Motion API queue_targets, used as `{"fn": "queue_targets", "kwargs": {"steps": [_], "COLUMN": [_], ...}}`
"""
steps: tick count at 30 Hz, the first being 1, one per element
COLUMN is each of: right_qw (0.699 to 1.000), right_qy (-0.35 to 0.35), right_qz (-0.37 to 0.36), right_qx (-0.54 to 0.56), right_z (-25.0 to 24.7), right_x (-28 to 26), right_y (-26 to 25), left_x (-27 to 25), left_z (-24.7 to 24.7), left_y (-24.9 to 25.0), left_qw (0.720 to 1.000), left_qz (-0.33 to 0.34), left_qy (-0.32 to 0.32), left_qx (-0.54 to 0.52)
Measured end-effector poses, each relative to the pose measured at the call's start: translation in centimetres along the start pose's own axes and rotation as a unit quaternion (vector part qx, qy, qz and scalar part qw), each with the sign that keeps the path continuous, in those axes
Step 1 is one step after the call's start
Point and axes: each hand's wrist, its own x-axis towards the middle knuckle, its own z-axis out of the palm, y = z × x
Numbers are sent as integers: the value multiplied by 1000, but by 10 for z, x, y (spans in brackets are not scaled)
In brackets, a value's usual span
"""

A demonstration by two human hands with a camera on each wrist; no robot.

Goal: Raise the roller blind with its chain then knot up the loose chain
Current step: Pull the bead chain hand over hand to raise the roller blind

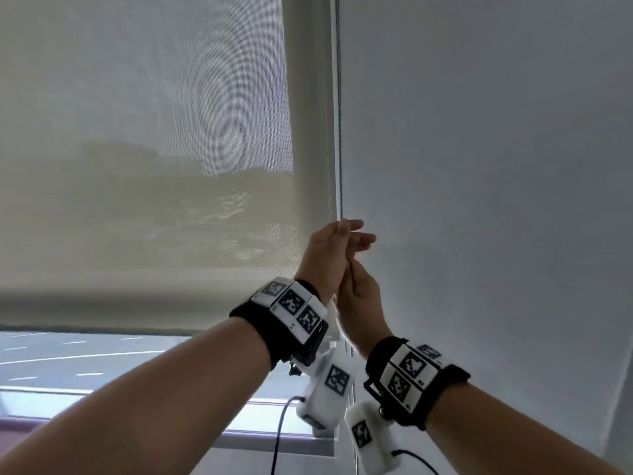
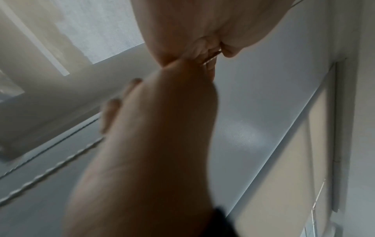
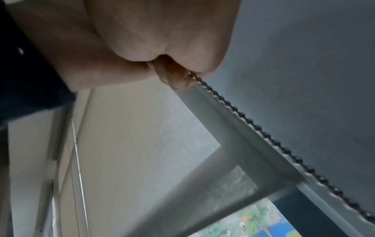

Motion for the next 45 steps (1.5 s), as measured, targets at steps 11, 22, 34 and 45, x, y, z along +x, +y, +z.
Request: {"fn": "queue_targets", "kwargs": {"steps": [11, 22, 34, 45], "right_qw": [989, 997, 996, 998], "right_qy": [-62, -12, 13, 46], "right_qz": [116, -48, 10, -35], "right_qx": [73, 61, 93, 35], "right_z": [-16, -33, -13, -16], "right_x": [-44, 74, 110, 70], "right_y": [25, -101, -137, -65], "left_x": [-14, -26, -69, -60], "left_z": [11, 8, 17, -9], "left_y": [0, -5, -43, -63], "left_qw": [997, 996, 991, 981], "left_qz": [-25, -61, -124, -154], "left_qy": [49, 54, 30, 0], "left_qx": [-46, -47, -39, -121]}}
